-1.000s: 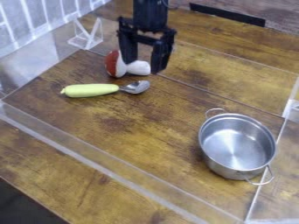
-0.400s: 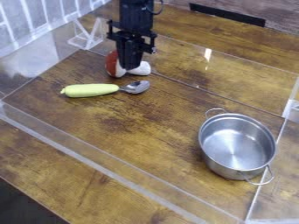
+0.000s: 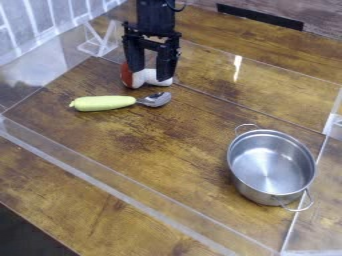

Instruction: Move the green spoon to the left

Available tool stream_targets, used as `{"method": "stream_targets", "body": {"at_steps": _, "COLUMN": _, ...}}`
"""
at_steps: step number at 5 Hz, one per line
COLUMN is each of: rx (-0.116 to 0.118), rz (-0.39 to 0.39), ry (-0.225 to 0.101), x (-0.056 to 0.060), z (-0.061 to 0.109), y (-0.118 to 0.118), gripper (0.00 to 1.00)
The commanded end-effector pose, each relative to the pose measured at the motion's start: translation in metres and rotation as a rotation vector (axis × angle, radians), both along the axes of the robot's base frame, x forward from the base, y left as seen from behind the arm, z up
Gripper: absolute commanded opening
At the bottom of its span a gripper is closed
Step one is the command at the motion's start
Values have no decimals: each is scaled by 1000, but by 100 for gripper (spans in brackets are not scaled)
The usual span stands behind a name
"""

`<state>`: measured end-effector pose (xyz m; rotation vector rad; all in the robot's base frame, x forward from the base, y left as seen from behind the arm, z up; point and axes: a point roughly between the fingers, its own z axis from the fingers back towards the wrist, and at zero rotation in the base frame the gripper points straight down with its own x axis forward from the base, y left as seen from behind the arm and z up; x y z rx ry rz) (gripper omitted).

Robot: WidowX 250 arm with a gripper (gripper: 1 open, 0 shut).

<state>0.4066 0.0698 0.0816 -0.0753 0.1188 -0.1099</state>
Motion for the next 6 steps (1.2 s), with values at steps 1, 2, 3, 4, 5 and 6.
{"method": "stream_targets", "body": {"at_steps": 1, "rx": 11, "rz": -41, "ry": -62, "x": 1, "z": 15, "y": 6, "gripper": 100}}
{"method": "stream_targets", "body": {"at_steps": 2, "rx": 7, "rz": -146, "ry": -51, "x": -5, "z": -2, "y": 15, "gripper": 100}}
{"method": "stream_targets", "body": {"at_steps": 3, "rx": 7, "rz": -262, "ry": -59, "x": -22, "z": 8, "y": 35, "gripper": 100}}
{"method": "stream_targets", "body": {"at_steps": 4, "rx": 14, "rz": -355, "ry": -86, "x": -39, "z": 20, "y": 60, "gripper": 100}}
{"method": "stream_targets", "body": {"at_steps": 5, "rx": 30, "rz": -368, "ry": -112, "x": -44, "z": 15, "y": 67, "gripper": 100}}
{"method": "stream_targets", "body": {"at_steps": 6, "rx": 39, "rz": -403, "ry": -131, "x": -45, "z": 6, "y": 70, "gripper": 100}}
